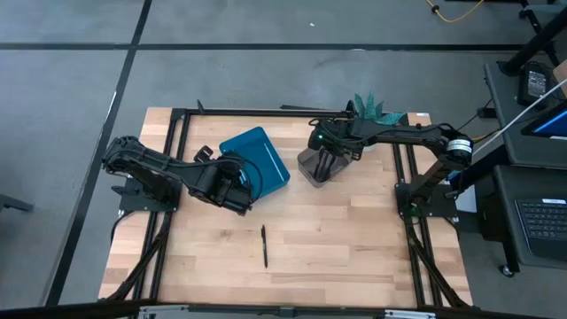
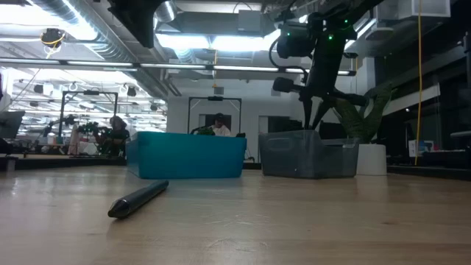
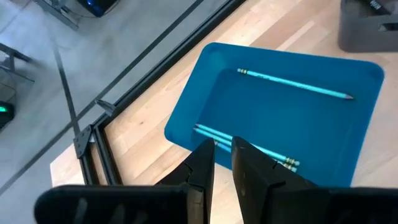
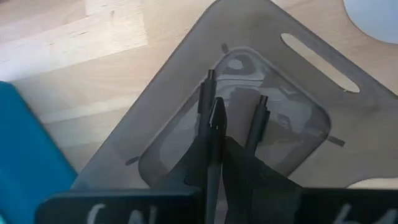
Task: Sort pens & pencils
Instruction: Put the left black pen into the gray bin
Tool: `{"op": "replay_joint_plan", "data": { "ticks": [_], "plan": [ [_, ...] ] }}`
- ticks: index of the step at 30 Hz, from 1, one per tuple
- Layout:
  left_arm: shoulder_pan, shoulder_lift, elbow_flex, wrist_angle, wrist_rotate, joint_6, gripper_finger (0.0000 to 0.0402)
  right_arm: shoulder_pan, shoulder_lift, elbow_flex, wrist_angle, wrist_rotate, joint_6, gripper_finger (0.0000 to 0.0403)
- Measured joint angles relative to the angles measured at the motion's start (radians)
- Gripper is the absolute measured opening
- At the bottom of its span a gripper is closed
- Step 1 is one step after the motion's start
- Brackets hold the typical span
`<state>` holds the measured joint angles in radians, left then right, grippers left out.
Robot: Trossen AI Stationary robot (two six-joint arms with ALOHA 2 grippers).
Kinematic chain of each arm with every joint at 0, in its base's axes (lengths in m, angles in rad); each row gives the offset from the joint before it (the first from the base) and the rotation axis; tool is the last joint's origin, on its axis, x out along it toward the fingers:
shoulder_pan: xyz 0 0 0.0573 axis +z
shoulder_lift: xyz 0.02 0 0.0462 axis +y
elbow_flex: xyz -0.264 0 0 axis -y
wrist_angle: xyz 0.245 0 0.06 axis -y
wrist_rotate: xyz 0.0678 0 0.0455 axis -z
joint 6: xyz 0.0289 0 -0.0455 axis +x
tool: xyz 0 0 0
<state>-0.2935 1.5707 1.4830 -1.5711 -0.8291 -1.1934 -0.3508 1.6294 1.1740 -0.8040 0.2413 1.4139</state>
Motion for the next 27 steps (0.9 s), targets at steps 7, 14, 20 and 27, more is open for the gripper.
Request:
{"op": "replay_joint_plan", "data": {
  "ticks": [7, 14, 20, 27],
  "plan": [
    [-0.001, 0.000, -0.057, -0.001, 0.010, 0.000, 0.0050, -0.020, 0.035, 0.000, -0.007, 0.000, -0.001, 0.0029],
    [-0.001, 0.000, -0.065, 0.000, 0.010, -0.001, 0.0050, -0.027, 0.073, 0.000, -0.002, -0.024, -0.003, 0.0029],
    [-0.001, 0.000, -0.065, 0.000, 0.011, -0.001, 0.0050, -0.027, 0.086, 0.000, 0.003, -0.025, -0.001, 0.0044],
    [-0.001, 0.000, -0.065, 0.000, 0.012, -0.008, 0.0050, -0.027, 0.086, 0.000, 0.009, 0.000, -0.005, 0.0051]
  ]
}}
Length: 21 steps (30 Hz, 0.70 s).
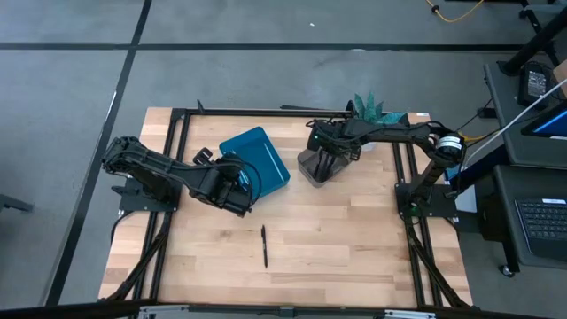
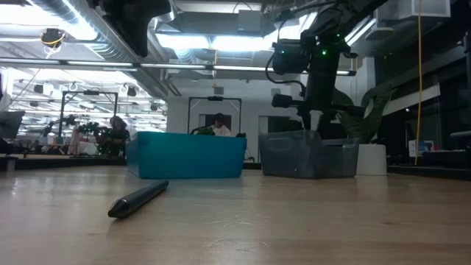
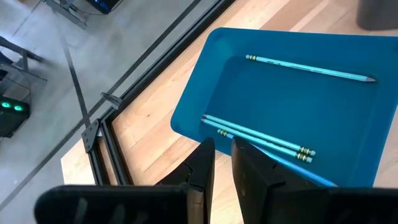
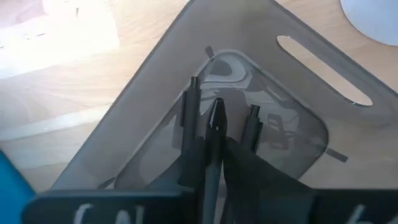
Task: Sort pens & pencils
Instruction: Put the left black pen into the gray bin, then put the black pen into the gray bin
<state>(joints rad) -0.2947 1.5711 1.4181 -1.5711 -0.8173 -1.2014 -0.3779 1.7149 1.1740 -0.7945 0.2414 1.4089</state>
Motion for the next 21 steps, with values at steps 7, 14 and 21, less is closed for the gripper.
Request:
{"op": "replay_joint_plan", "data": {
  "ticks": [7, 14, 21],
  "plan": [
    [-0.001, 0.000, 0.000, 0.001, 0.020, -0.002, 0.0050, 0.000, 0.000, 0.000, 0.033, 0.001, -0.002, 0.0074],
    [-0.014, 0.000, 0.000, 0.000, 0.023, -0.019, 0.0050, 0.010, 0.000, 0.000, 0.046, 0.002, -0.004, 0.0098],
    [-0.014, 0.000, 0.000, 0.000, 0.008, -0.020, 0.0050, 0.097, -0.009, 0.099, -0.073, -0.012, -0.088, 0.0099]
  ]
}}
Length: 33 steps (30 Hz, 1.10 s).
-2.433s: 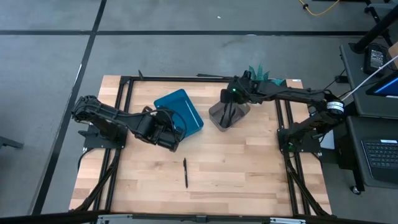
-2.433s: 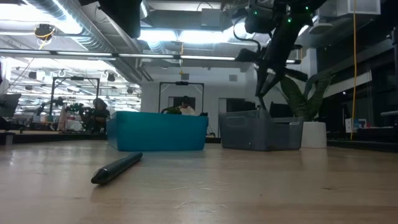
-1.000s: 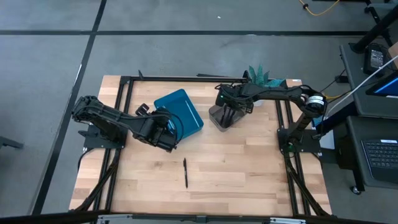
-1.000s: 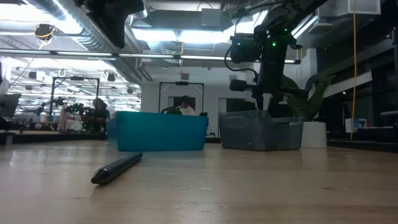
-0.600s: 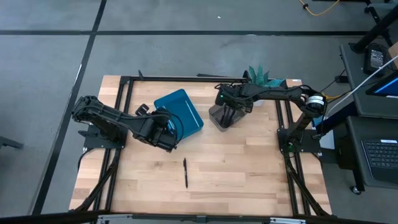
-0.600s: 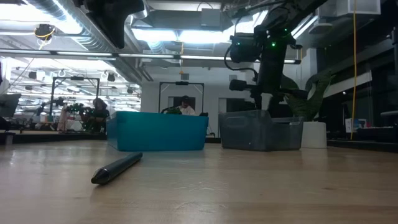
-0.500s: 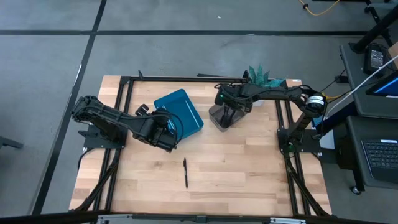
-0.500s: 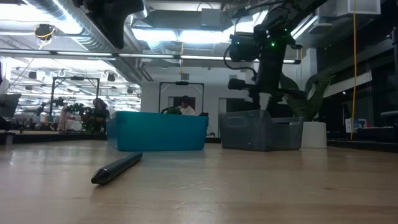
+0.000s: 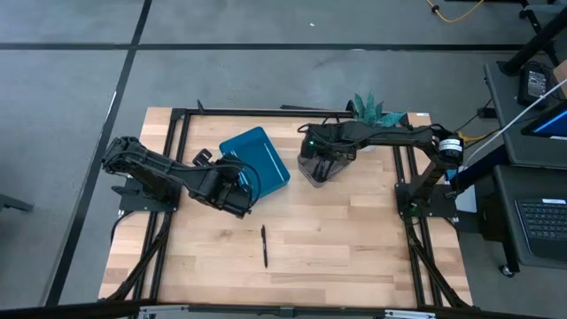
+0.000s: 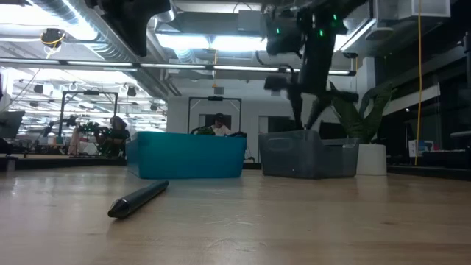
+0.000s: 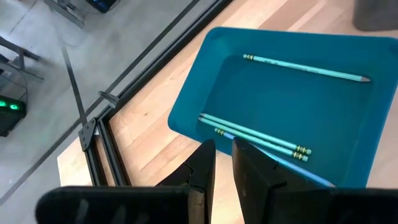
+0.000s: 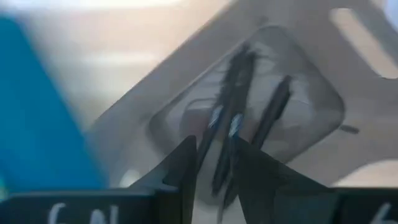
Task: Sort pens & pencils
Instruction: Put the black pen into the gray bin
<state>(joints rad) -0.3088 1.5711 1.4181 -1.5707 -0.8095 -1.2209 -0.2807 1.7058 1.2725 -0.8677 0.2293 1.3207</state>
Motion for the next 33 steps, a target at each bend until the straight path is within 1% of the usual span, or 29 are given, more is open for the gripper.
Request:
{"op": "replay_joint_plan", "data": {
  "ticks": [3, 6, 9, 11, 14, 18, 21, 25, 29, 31, 33],
  "plan": [
    [0.000, 0.000, 0.000, 0.000, -0.013, 0.000, 0.0050, 0.069, 0.000, 0.106, -0.073, -0.046, -0.098, 0.0098],
    [0.001, 0.000, -0.004, 0.000, -0.016, 0.008, 0.0050, 0.168, 0.000, 0.215, -0.145, -0.099, -0.159, 0.0098],
    [0.001, 0.000, -0.027, 0.000, -0.010, 0.038, 0.0050, 0.280, -0.004, 0.310, -0.158, -0.096, -0.200, 0.0098],
    [0.001, 0.000, -0.052, 0.000, 0.015, 0.046, 0.0050, 0.353, -0.002, 0.337, -0.157, -0.094, -0.198, 0.0097],
    [0.000, 0.000, -0.091, 0.000, 0.081, 0.045, 0.0050, 0.457, 0.012, 0.339, -0.112, -0.094, -0.135, 0.0097],
    [-0.016, 0.000, -0.125, 0.000, 0.127, -0.004, 0.0050, 0.556, 0.081, 0.339, -0.037, -0.115, -0.096, 0.0097],
    [-0.033, 0.000, -0.126, 0.000, 0.158, -0.054, 0.0050, 0.593, 0.156, 0.339, 0.057, -0.194, -0.148, 0.0097],
    [-0.061, 0.000, -0.126, 0.000, 0.198, -0.112, 0.0050, 0.605, 0.251, 0.339, 0.184, -0.301, -0.202, 0.0097],
    [-0.085, 0.000, -0.126, 0.000, 0.201, -0.114, 0.0050, 0.605, 0.306, 0.339, 0.300, -0.310, -0.200, 0.0097],
    [-0.088, 0.000, -0.126, 0.000, 0.197, -0.109, 0.0050, 0.605, 0.317, 0.339, 0.354, -0.310, -0.170, 0.0097],
    [-0.089, -0.004, -0.126, 0.001, 0.188, -0.071, 0.0050, 0.605, 0.328, 0.339, 0.411, -0.308, -0.148, 0.0097]
  ]
}}
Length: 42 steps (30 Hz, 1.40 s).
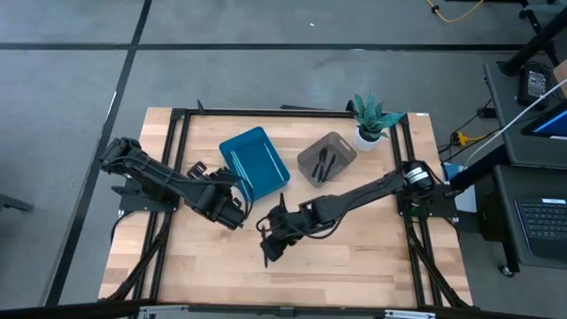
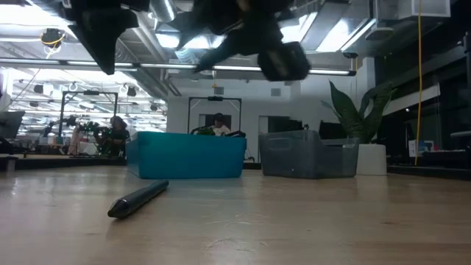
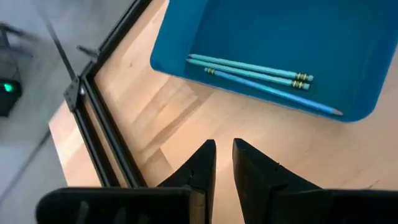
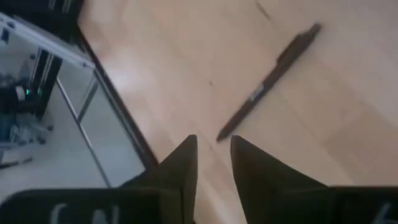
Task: Sort pens & pencils
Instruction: Put the black pen into the gray bin
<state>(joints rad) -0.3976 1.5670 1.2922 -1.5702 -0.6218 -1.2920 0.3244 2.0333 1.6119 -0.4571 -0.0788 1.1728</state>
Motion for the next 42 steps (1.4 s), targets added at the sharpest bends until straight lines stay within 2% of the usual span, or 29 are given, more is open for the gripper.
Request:
{"op": "replay_joint_plan", "data": {
  "ticks": [5, 9, 15, 22, 34, 42],
  "plan": [
    [0.015, -0.057, 0.000, 0.000, -0.077, 0.130, 0.0050, -0.005, 0.039, 0.000, 0.096, 0.074, 0.066, 0.0097],
    [0.022, -0.154, 0.000, -0.001, -0.102, 0.200, 0.0050, -0.008, 0.090, 0.000, 0.148, 0.079, 0.157, 0.0097],
    [-0.006, -0.347, 0.000, -0.002, -0.172, 0.229, 0.0050, -0.006, 0.136, 0.000, 0.229, 0.098, 0.266, 0.0097],
    [-0.052, -0.481, 0.000, -0.001, -0.181, 0.230, 0.0050, -0.023, 0.141, 0.000, 0.184, 0.114, 0.315, 0.0097],
    [-0.139, -0.465, -0.002, 0.001, -0.192, 0.256, 0.0050, -0.041, 0.141, 0.000, 0.091, 0.077, 0.318, 0.0095],
    [-0.146, -0.420, -0.002, 0.031, -0.214, 0.255, 0.0050, -0.041, 0.141, 0.000, 0.115, 0.083, 0.341, 0.0064]
  ]
}}
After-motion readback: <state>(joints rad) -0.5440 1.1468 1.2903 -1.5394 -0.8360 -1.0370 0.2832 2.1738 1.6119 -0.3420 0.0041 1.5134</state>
